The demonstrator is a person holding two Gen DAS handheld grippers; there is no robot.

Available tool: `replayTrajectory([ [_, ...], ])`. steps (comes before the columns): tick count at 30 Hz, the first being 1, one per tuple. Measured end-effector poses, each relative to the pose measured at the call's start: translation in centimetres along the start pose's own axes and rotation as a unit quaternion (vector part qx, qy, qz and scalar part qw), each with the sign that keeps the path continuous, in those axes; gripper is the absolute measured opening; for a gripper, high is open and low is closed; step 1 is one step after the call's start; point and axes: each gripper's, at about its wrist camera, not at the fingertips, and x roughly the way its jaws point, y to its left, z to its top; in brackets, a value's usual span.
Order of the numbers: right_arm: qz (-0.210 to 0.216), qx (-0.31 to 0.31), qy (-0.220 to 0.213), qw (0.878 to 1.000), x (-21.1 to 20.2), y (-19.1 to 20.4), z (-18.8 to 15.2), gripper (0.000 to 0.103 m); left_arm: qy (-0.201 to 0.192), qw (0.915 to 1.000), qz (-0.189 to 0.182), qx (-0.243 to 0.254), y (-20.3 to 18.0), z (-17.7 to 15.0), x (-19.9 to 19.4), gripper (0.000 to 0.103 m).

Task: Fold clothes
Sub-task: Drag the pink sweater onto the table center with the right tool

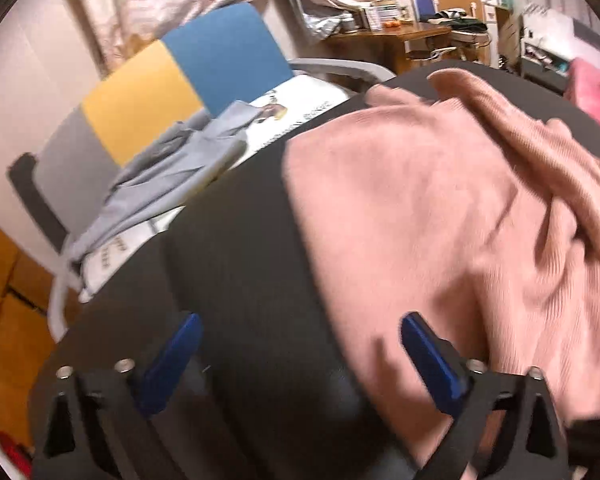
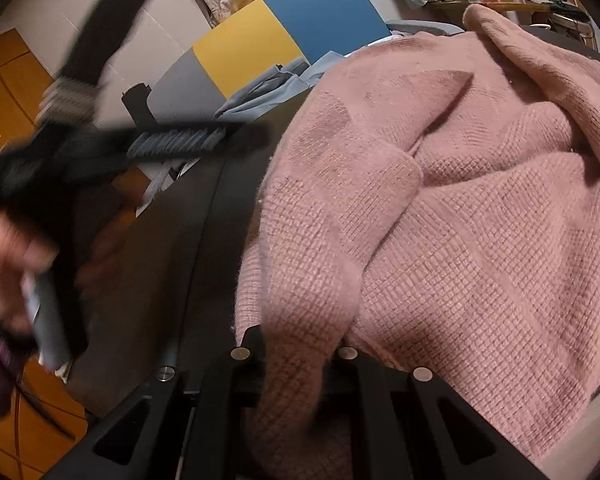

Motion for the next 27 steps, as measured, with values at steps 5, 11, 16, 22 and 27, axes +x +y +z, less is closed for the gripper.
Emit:
replayTrajectory([
  [5, 0.019, 0.014, 0.016, 1.000, -1.2, -1.0, -0.9, 0.009, 0.046, 0.9986, 0.019, 0.017, -1.2, 2.3, 4.3, 0.103],
  [11, 0.057, 0.045, 0.016, 0.997, -2.7, -2.9, -2.1, 0.012, 0.068, 0.9974, 0.018, -0.015, -1.4, 2.4, 7.1, 0.103],
  [16, 0.043, 0.056, -0.005, 0.997, -4.1, -3.5, -2.2, 0.014, -0.021, 0.9971, 0.065, 0.033, -3.6, 0.3, 5.7, 0.103],
  [22, -0.061, 0.020, -0.108, 0.992, -9.3, -3.3, 0.9, 0.027, -0.011, 0.9993, 0.029, -0.021, -2.4, -0.2, 5.8, 0.103],
  [27, -0.100, 0.040, -0.136, 0.985, -9.8, -5.3, 5.6, 0.028, 0.003, 0.9994, 0.017, -0.029, -2.4, 0.6, 5.6, 0.103],
])
